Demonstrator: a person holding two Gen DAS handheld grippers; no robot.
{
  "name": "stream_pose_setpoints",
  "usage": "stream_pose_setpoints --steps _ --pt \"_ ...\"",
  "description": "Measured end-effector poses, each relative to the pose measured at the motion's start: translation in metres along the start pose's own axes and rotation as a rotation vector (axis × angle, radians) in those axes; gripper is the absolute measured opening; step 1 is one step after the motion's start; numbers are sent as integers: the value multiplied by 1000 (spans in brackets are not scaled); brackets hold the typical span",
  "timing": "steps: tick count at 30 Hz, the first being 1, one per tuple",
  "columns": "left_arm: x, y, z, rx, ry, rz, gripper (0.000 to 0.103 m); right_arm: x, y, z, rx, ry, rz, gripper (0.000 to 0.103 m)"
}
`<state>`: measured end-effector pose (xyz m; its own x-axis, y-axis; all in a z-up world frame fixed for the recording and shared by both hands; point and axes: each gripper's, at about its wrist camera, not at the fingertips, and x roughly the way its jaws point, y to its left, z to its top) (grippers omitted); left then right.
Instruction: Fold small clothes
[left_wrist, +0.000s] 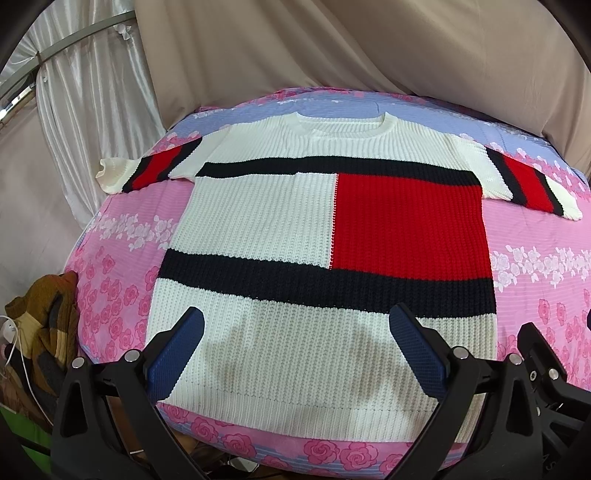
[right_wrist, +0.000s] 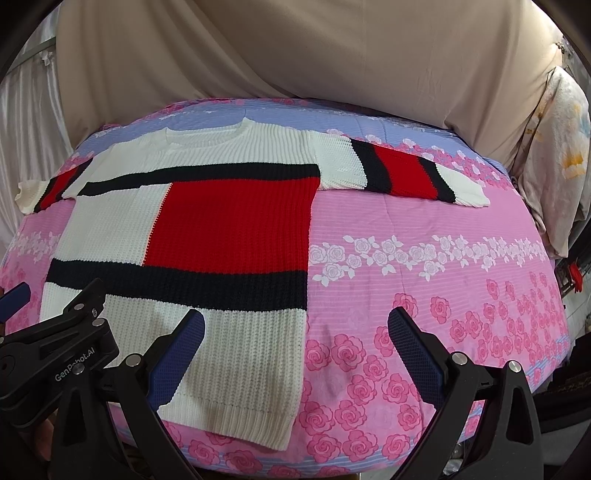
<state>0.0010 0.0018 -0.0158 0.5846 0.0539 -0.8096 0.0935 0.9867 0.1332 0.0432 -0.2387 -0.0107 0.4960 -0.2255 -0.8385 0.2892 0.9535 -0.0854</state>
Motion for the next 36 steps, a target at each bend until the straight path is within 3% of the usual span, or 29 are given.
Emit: stream_pose_setpoints --steps 27,36 --pt "13 -9 7 8 27 0 98 11 0 4 -2 20 -4 98" --pt "19 -20 22 -23 31 -34 98 43 -29 14 23 76 38 98"
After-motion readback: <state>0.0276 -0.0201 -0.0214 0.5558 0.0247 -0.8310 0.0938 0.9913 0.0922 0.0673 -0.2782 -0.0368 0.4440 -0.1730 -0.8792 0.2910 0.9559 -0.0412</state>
